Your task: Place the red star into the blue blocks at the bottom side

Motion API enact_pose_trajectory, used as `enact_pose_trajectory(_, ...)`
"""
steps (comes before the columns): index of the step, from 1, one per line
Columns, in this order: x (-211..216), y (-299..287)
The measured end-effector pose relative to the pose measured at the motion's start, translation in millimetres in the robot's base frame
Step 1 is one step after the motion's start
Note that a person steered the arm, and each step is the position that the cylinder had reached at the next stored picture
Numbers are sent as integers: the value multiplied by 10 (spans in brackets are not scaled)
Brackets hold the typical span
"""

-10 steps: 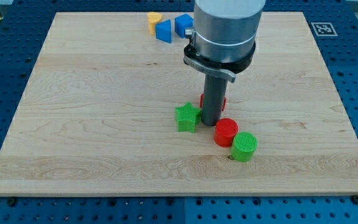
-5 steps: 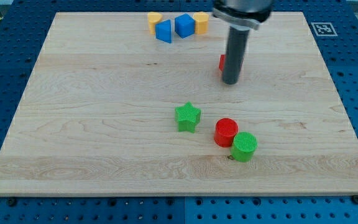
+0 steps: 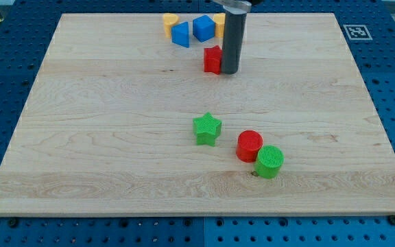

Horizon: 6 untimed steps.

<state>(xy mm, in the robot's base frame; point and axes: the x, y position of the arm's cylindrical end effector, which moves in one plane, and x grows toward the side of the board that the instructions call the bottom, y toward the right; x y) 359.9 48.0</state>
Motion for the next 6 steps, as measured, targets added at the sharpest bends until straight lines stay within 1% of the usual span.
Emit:
enact_pose_trajectory(2,-29,-409)
enact_pose_trajectory(3,-119,-574)
enact_pose_trajectory(5,-456,-590)
enact_pose_trajectory(6,-283,-781)
